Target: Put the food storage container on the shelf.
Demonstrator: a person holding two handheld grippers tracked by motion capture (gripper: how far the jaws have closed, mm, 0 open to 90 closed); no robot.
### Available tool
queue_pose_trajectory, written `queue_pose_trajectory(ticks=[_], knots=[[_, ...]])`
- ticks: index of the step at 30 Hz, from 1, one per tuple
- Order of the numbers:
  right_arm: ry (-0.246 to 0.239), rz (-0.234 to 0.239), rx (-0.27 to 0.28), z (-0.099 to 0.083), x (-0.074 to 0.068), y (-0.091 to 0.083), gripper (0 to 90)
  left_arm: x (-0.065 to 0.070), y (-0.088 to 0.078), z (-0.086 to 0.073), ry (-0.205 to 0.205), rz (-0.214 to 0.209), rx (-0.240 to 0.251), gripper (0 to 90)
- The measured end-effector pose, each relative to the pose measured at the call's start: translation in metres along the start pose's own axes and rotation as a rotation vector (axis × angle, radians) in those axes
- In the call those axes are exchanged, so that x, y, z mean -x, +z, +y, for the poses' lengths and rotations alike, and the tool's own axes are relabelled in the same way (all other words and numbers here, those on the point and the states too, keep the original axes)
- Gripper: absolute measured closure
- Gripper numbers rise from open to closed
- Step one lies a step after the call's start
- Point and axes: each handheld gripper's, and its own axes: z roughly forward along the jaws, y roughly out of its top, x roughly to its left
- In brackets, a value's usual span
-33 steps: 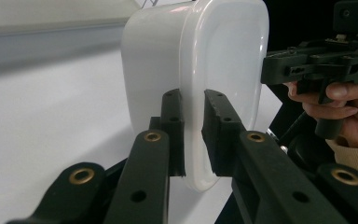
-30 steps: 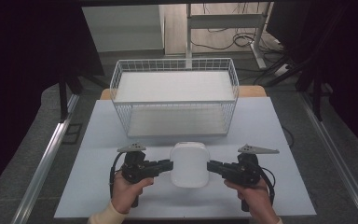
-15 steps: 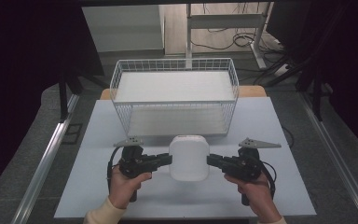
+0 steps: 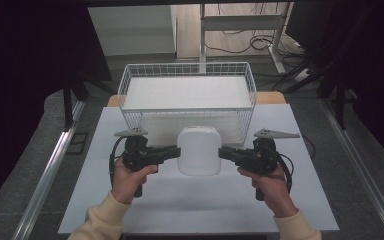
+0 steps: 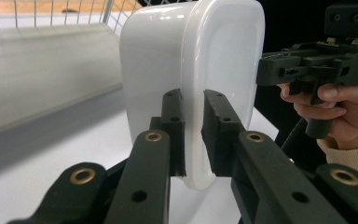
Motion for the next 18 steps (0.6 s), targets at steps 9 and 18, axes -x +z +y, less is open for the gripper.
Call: queue_pose_trajectory(ticks=[9, 18], knots=[[-0.029, -0.002, 0.0, 0.026, -0.005, 0.0, 80.5, -0.001, -0.006, 0.02, -0.002, 0.0, 0.02, 79.5], [-0.037, 0.001, 0.011, 0.04, -0.006, 0.004, 80.5, -0.004, -0.01, 0.034, 0.009, 0.001, 0.02, 79.5]])
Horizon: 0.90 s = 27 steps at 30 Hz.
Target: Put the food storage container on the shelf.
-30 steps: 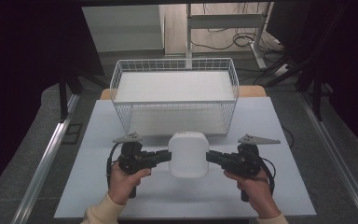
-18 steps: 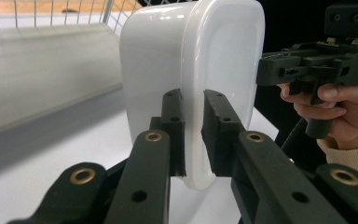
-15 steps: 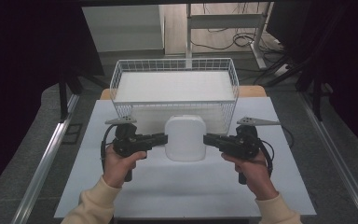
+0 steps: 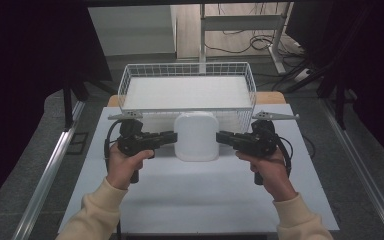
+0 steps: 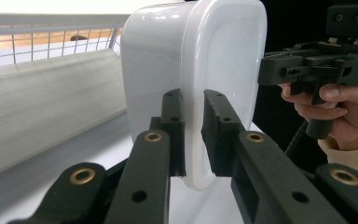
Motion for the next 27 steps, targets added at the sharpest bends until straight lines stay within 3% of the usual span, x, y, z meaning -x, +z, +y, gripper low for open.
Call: queue_pose_trajectory(ticks=[11, 27], knots=[[-0.019, -0.007, 0.019, 0.017, -0.003, -0.001, 80.5, 0.001, -0.004, 0.02, 0.021, 0.005, 0.008, 79.4], [-0.043, -0.021, 0.022, 0.054, -0.003, 0.008, 80.5, -0.008, -0.008, 0.053, 0.044, 0.028, 0.025, 79.3]])
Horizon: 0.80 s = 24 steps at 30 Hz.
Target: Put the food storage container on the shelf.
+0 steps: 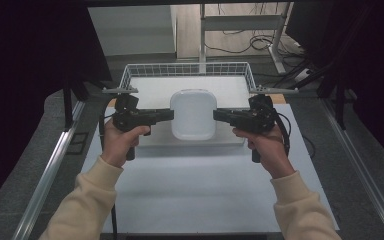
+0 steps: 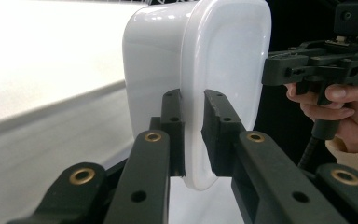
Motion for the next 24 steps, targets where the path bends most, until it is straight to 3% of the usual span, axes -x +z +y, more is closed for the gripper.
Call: queue_pose_trajectory(ticks=[14, 24], knots=[[-0.004, -0.01, 0.001, 0.027, 0.004, 0.01, 80.5, -0.009, 0.0, 0.027, 0.012, 0.03, -0.007, 79.0], [0.007, -0.002, -0.003, 0.051, 0.017, 0.02, 80.5, -0.027, 0.005, 0.055, -0.002, 0.006, -0.014, 79.0]])
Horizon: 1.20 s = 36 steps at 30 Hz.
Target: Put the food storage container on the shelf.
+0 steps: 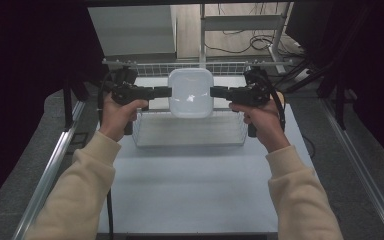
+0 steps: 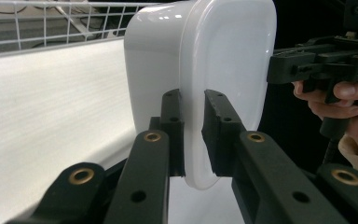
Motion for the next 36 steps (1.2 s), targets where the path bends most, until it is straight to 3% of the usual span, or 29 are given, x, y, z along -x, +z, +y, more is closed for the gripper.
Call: queue_pose_trajectory(ticks=[7, 14, 17, 23, 25, 31, 36], knots=[[0.026, 0.002, -0.004, 0.015, 0.012, 0.011, 80.4, -0.017, 0.007, 0.014, -0.042, -0.007, -0.016, 79.0], [0.079, -0.007, -0.042, 0.021, 0.03, 0.032, 79.8, -0.038, 0.017, 0.02, -0.096, 0.005, -0.045, 79.0], [0.109, -0.011, -0.064, 0.023, 0.036, 0.039, 79.6, -0.045, 0.022, 0.021, -0.122, 0.007, -0.061, 78.9], [0.186, 0.009, -0.073, 0.027, 0.047, 0.047, 77.5, -0.059, 0.027, 0.022, -0.196, -0.023, -0.036, 77.8], [0.206, -0.008, -0.088, 0.029, 0.05, 0.051, 75.2, -0.064, 0.033, 0.022, -0.206, -0.027, -0.061, 76.3], [0.312, -0.019, -0.091, 0.03, 0.062, 0.06, 72.2, -0.075, 0.04, 0.023, -0.322, -0.043, -0.047, 74.0], [0.343, -0.038, -0.084, 0.029, 0.069, 0.067, 69.0, -0.081, 0.046, 0.024, -0.385, -0.043, -0.034, 72.1]])
